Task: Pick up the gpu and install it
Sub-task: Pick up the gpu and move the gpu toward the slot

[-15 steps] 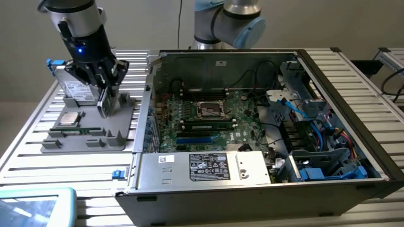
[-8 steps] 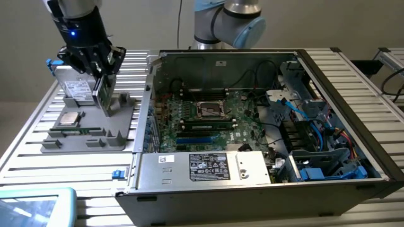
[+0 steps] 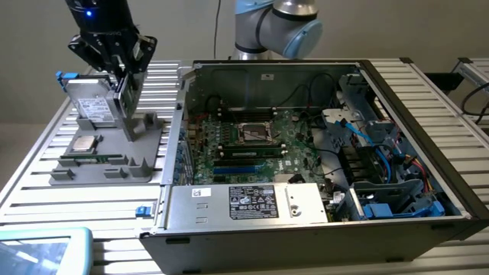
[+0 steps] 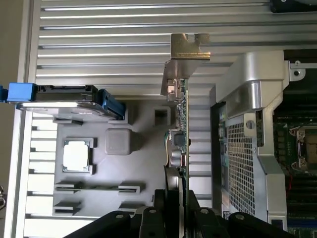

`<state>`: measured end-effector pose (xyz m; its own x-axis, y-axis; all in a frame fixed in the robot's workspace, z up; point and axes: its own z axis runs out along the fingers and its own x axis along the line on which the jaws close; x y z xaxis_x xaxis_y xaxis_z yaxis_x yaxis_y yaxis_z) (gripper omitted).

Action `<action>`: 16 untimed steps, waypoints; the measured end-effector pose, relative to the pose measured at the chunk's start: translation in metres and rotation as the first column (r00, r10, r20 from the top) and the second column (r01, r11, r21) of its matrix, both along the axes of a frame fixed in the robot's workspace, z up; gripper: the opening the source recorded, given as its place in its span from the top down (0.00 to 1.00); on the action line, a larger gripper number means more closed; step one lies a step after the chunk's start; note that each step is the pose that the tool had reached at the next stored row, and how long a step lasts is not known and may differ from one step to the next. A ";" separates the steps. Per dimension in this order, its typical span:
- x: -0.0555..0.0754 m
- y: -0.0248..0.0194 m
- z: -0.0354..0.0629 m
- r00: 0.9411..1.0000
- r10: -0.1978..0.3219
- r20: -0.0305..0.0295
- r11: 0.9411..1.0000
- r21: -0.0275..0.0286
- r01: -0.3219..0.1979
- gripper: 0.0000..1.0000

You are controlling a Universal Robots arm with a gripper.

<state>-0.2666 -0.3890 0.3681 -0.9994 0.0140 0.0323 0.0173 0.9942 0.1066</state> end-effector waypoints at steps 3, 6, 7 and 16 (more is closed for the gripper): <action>0.010 0.0000 0.0134 1.000 0.000 0.000 1.000 0.003 0.000 0.73; 0.022 -0.0001 0.0271 1.000 0.000 0.000 1.000 0.004 0.000 0.73; 0.026 -0.0001 0.0314 1.000 0.000 0.000 1.000 0.005 0.000 0.73; 0.067 -0.0001 0.0665 1.000 0.000 -0.005 1.000 0.005 0.000 0.73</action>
<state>-0.1996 -0.3891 0.4346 -0.9992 0.0140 0.0370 0.0181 0.9936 0.1111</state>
